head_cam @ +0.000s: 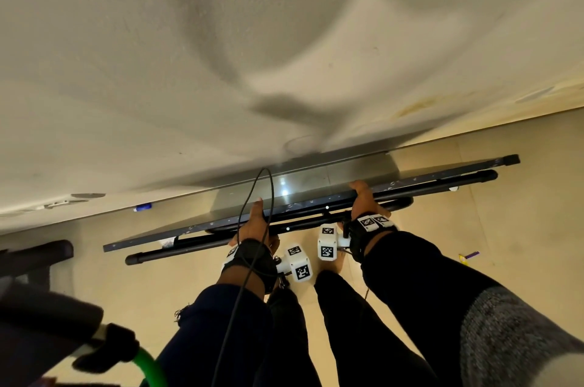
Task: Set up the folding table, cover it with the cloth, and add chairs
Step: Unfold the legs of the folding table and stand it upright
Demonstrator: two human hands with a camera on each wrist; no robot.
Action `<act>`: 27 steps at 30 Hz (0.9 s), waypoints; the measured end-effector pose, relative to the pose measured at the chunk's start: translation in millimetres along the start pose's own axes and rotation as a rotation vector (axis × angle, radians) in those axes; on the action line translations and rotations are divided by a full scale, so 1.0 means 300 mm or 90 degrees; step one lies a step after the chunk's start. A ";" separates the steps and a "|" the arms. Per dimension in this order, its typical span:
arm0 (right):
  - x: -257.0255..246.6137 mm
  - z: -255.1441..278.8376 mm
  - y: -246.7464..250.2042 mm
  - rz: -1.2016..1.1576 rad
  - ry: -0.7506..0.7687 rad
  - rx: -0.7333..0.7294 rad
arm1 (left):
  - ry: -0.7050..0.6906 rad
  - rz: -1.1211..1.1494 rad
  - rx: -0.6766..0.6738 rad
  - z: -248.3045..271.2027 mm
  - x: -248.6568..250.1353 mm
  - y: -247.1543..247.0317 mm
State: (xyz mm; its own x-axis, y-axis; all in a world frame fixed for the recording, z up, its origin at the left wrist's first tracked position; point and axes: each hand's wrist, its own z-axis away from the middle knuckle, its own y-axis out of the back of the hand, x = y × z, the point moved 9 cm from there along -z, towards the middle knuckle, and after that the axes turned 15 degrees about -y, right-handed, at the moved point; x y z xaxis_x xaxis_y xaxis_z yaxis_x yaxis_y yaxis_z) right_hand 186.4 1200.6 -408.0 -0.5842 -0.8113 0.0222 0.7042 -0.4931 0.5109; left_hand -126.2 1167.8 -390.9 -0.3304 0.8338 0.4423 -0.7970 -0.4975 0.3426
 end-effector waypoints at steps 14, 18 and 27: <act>-0.042 0.174 0.085 -0.243 0.030 -0.014 | -0.006 0.151 0.033 0.065 0.114 0.163; -0.030 0.126 0.076 -0.347 0.045 -0.077 | 0.002 0.289 -0.006 0.046 0.085 0.112; 0.061 -0.032 0.110 -0.334 0.009 -0.218 | 0.040 0.326 0.001 0.043 -0.019 0.147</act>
State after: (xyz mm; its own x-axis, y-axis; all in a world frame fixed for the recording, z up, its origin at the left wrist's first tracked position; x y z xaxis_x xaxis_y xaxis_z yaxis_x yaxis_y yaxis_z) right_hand 202.9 1166.3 -398.9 -0.8835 -0.4369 -0.1688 0.4160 -0.8976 0.1456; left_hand -152.9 1138.0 -367.5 -0.7079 0.4953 0.5035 -0.5236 -0.8465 0.0966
